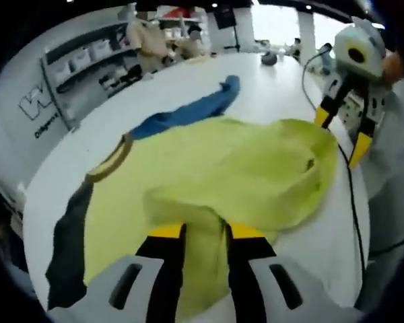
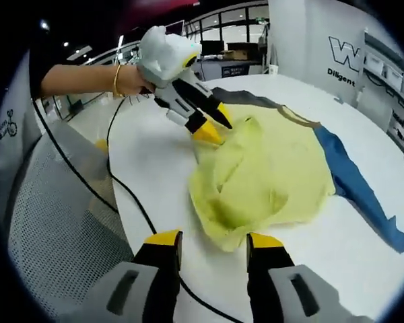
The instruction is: Fold the garment on the visible template until the final outline fits inside the template.
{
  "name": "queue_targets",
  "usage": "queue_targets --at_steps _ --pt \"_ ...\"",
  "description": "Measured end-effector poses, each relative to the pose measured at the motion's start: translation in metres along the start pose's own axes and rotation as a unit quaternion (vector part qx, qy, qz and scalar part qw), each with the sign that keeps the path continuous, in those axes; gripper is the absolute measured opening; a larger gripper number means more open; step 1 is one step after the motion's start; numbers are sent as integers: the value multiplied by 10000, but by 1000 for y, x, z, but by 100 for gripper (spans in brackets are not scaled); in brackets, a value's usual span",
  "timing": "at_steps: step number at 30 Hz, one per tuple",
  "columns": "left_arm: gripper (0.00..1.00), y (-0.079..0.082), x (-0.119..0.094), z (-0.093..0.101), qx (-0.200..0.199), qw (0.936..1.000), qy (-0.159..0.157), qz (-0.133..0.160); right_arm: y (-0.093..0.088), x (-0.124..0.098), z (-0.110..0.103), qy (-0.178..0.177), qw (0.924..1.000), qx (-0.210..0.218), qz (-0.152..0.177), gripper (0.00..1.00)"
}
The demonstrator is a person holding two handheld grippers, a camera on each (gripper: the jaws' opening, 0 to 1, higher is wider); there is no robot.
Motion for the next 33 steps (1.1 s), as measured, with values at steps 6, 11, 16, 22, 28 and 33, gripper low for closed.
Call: queue_targets --at_steps 6,11,16,22,28,33 --pt "14 3 2 9 712 9974 80 -116 1 3 10 -229 9997 -116 36 25" --pt "8 1 5 9 630 9980 71 -37 6 9 14 -179 9995 -243 -2 12" --pt "1 0 6 7 496 9987 96 78 7 9 15 -88 9998 -190 -12 0" --pt "0 2 -9 -2 91 9993 101 357 21 -9 21 -133 9991 220 329 0" --pt "0 17 -46 -22 -571 9942 320 853 35 -32 34 -306 9968 376 641 0" --pt "0 12 -84 -44 -1048 9851 510 1266 51 -55 50 -516 9931 479 936 0"
Point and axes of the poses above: the point that each gripper's makers call its tool centre point, and the gripper's own axes: x roughly forward along the fingers, z roughly to its right, y roughly out of its top, the point moved 1 cm from there along -x, roughly backward along the fingers, and after that the axes turned 12 degrees about x, right-handed, at the moved point
